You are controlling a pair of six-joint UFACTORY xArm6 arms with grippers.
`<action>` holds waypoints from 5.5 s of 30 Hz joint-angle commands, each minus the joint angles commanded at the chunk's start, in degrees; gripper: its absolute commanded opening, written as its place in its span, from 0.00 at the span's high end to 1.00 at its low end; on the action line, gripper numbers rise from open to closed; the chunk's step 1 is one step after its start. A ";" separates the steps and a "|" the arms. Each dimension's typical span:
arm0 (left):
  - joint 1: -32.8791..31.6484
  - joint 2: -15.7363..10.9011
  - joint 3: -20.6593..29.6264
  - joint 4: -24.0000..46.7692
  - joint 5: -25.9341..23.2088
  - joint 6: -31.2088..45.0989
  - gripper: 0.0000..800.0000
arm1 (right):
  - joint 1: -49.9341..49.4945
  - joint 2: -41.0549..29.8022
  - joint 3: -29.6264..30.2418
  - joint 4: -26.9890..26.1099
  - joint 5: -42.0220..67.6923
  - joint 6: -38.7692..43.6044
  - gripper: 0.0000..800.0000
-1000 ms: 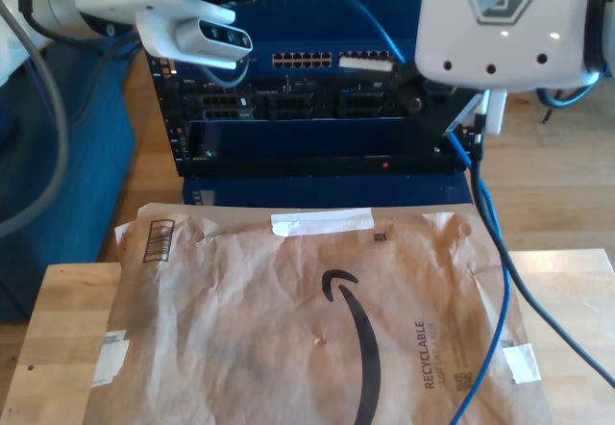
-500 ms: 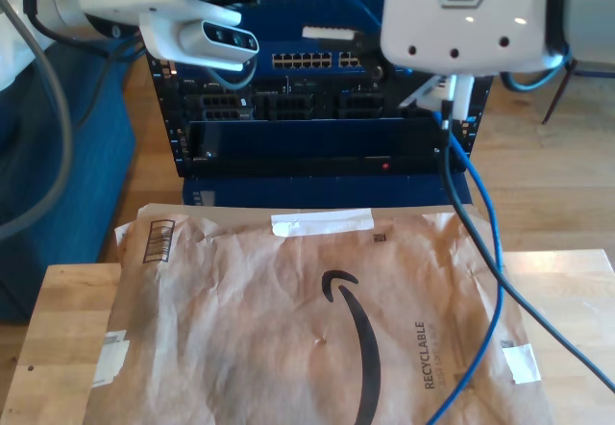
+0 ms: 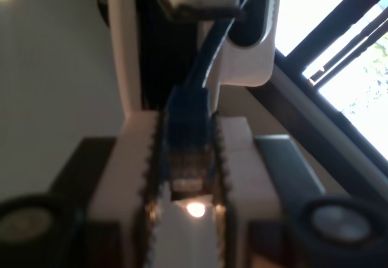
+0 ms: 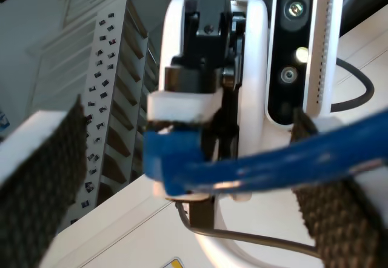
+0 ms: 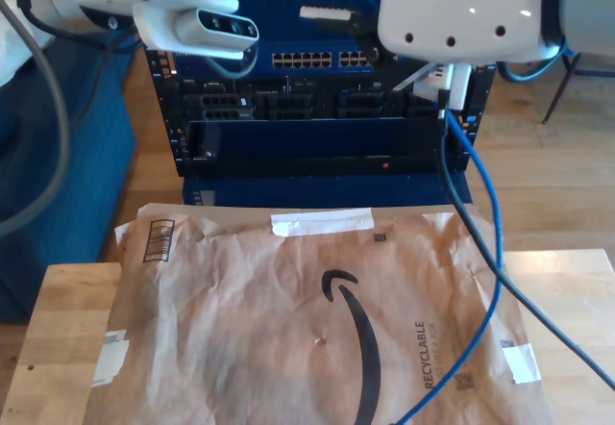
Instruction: Grab the cable and plug it in
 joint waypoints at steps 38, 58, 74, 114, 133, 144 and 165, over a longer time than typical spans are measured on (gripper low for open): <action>0.00 0.18 0.00 0.00 0.09 -0.09 0.94 | 1.41 -0.97 0.88 1.05 -2.11 0.35 0.72; 0.26 0.00 -0.18 -2.73 -0.62 -0.26 0.01 | 1.23 -1.14 2.11 2.99 -2.37 0.35 1.00; 9.58 -0.53 -4.48 32.70 -13.45 1.93 0.00 | -10.99 0.62 7.30 2.02 -2.20 0.00 1.00; 70.07 -26.37 48.53 106.73 -31.38 90.55 0.00 | -19.34 -2.90 21.63 1.93 -2.02 0.00 1.00; 82.20 -33.85 59.78 106.90 -46.86 105.41 0.00 | -21.10 -6.15 26.99 2.20 -2.20 0.00 1.00; 86.07 -33.58 69.80 106.20 -65.32 109.19 0.00 | -23.47 -5.89 27.60 2.46 -2.29 -0.09 1.00; 86.24 -33.23 69.71 105.85 -65.14 109.19 0.00 | -23.82 0.70 26.64 0.18 -6.33 -2.02 1.00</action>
